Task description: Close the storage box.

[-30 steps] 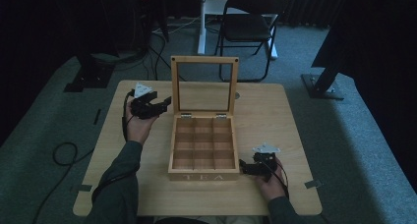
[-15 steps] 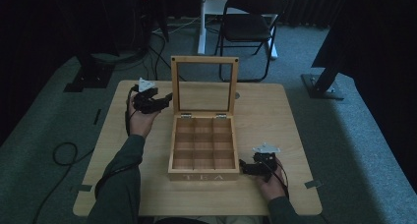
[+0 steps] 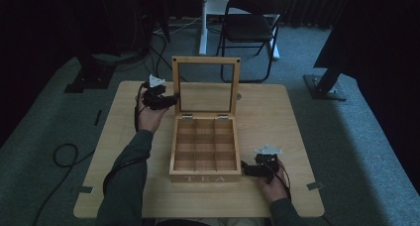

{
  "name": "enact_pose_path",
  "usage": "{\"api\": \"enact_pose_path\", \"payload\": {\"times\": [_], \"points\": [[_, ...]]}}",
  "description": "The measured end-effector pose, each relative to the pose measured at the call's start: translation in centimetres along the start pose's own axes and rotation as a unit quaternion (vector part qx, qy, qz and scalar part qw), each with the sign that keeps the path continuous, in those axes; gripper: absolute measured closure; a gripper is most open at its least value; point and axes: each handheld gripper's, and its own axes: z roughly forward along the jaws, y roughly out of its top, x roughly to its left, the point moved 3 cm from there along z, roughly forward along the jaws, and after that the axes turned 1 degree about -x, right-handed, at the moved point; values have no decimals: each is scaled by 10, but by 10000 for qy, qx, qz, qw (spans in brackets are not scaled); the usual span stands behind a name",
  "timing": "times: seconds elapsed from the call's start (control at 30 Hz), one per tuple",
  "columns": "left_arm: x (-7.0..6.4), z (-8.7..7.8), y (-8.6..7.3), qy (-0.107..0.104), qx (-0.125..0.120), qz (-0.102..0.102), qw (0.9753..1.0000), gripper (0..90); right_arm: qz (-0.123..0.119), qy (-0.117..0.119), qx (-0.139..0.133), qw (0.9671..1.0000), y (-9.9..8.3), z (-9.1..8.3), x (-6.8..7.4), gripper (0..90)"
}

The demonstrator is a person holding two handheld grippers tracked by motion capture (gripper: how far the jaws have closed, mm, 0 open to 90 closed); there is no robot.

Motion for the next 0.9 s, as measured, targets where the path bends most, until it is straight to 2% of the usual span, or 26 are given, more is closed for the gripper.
{"api": "enact_pose_path", "payload": {"times": [0.27,0.4,0.63,0.77,0.9], "points": [[0,13,1,-74,0,-269,9996,340,-32,32,0,10000,0,0,1,117],[-1,19,4,-2,84,-217,9997,342,-42,47,2,10000,0,0,1,117],[-6,23,12,-115,35,-211,9997,351,-60,64,1,10000,0,0,2,117],[-8,27,15,-225,-2,-297,9993,352,-90,96,3,9999,-1,-1,3,117],[-12,29,19,-320,-14,-269,9991,354,-103,118,9,9999,-1,-1,3,117]]}}
